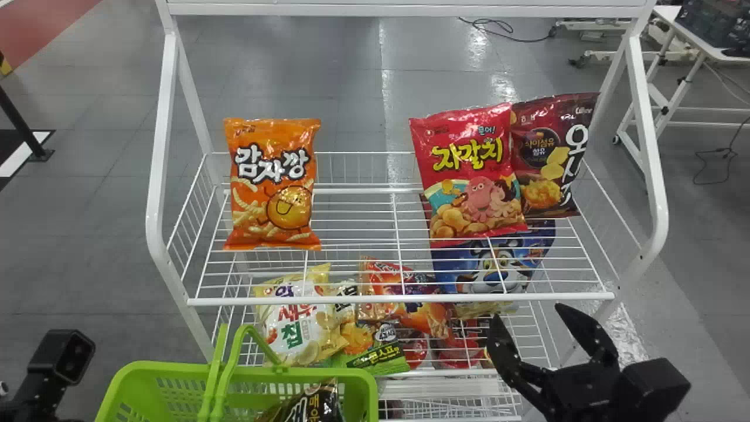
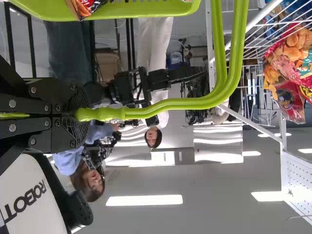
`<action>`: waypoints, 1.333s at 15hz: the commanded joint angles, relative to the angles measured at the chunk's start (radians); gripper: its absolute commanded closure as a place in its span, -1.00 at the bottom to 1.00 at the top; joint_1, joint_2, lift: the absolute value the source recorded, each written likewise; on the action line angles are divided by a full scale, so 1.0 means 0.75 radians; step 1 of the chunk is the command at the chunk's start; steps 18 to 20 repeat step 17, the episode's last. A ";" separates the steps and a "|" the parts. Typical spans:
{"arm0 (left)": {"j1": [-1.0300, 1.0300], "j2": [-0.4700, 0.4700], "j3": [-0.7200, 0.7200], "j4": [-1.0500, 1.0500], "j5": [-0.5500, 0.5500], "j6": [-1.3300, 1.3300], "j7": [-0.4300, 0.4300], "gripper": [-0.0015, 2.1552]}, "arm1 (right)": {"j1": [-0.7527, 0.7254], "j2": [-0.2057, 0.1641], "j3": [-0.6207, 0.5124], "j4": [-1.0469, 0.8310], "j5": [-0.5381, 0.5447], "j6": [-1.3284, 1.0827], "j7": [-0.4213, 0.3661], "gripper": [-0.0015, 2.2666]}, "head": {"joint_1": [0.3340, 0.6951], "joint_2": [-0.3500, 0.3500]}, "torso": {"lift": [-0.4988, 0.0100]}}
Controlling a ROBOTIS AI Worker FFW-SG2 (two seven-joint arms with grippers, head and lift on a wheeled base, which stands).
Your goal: Hold basket handle with left hand then pick spicy shrimp crackers with right hand and place into basket
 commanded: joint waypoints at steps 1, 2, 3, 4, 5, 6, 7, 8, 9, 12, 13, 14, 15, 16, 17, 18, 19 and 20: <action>0.000 -0.004 -0.002 0.001 0.000 0.002 0.001 0.98 | 0.002 0.000 0.000 0.000 0.000 -0.005 0.000 -0.95 | 1.00 -0.07 | 0.93; 0.000 -0.004 0.000 -0.001 0.000 0.002 0.001 0.98 | 0.002 0.000 0.000 0.000 0.000 -0.005 0.000 -0.95 | 1.00 -0.07 | 0.93; 0.000 -0.004 -0.002 0.001 0.000 0.002 0.001 0.98 | 0.004 0.002 0.000 0.000 0.000 -0.005 0.000 -0.95 | 1.00 -0.08 | 0.93; 0.000 -0.004 0.000 0.001 -0.002 0.002 0.001 0.98 | 0.004 0.002 0.000 0.002 0.000 -0.005 0.000 -0.95 | 1.00 -0.08 | 0.93; 0.000 -0.004 0.000 0.001 -0.002 0.002 0.001 0.98 | 0.004 0.004 0.000 0.000 0.000 -0.005 0.000 -0.95 | 1.00 -0.08 | 0.93; 0.000 -0.004 0.000 0.001 -0.002 0.002 0.001 0.98 | 0.004 0.006 0.000 0.002 0.000 -0.005 0.000 -0.95 | 1.00 -0.08 | 0.93; 0.000 -0.004 0.000 0.003 -0.002 0.002 0.001 0.98 | 0.004 0.006 0.000 0.002 0.000 -0.005 0.000 -0.95 | 1.00 -0.07 | 0.93; 0.000 -0.004 -0.002 0.003 -0.002 0.002 0.001 0.98 | 0.004 0.006 0.002 0.002 0.000 -0.005 0.000 -0.95 | 1.00 -0.07 | 0.93; 0.000 -0.004 -0.002 0.003 -0.002 0.002 0.001 0.98 | 0.004 0.006 0.002 0.002 0.000 -0.005 0.000 -0.95 | 1.00 -0.07 | 0.93; 0.000 -0.006 -0.002 0.015 -0.002 0.002 0.001 0.98 | 0.004 0.006 0.004 0.002 0.000 -0.005 0.000 -0.95 | 1.00 -0.07 | 0.93; 0.000 -0.006 -0.004 0.015 -0.004 0.002 0.003 0.98 | 0.004 0.006 0.004 0.002 0.000 -0.005 0.000 -0.95 | 1.00 -0.07 | 0.93; 0.000 -0.006 -0.006 0.015 -0.002 0.002 0.003 0.98 | 0.004 0.006 0.004 0.002 0.000 -0.005 0.000 -0.95 | 1.00 -0.07 | 0.93; 0.000 -0.006 -0.004 0.015 -0.004 0.002 0.003 0.98 | 0.004 0.006 0.004 0.002 0.000 -0.005 0.000 -0.95 | 1.00 -0.07 | 0.93; 0.000 -0.006 -0.004 0.015 -0.004 0.002 0.003 0.98 | 0.004 0.006 0.004 0.002 0.000 -0.005 0.000 -0.95 | 1.00 -0.06 | 0.93; 0.000 -0.006 -0.004 0.015 -0.004 0.002 0.003 0.98 | 0.004 0.006 0.006 0.002 0.000 -0.005 0.000 -0.95 | 1.00 -0.06 | 0.93; 0.000 -0.006 -0.004 0.015 -0.004 0.002 0.003 0.98 | 0.004 0.006 0.006 0.002 0.000 -0.005 0.000 -0.95 | 1.00 -0.06 | 0.93; 0.000 -0.006 -0.004 0.015 -0.004 0.002 0.003 0.98 | 0.004 0.006 0.006 0.002 0.000 -0.005 0.000 -0.95 | 1.00 -0.06 | 0.93; 0.000 -0.006 -0.004 0.015 -0.004 0.002 0.003 0.98 | 0.004 0.006 0.006 0.002 0.000 -0.005 0.000 -0.95 | 1.00 -0.06 | 0.93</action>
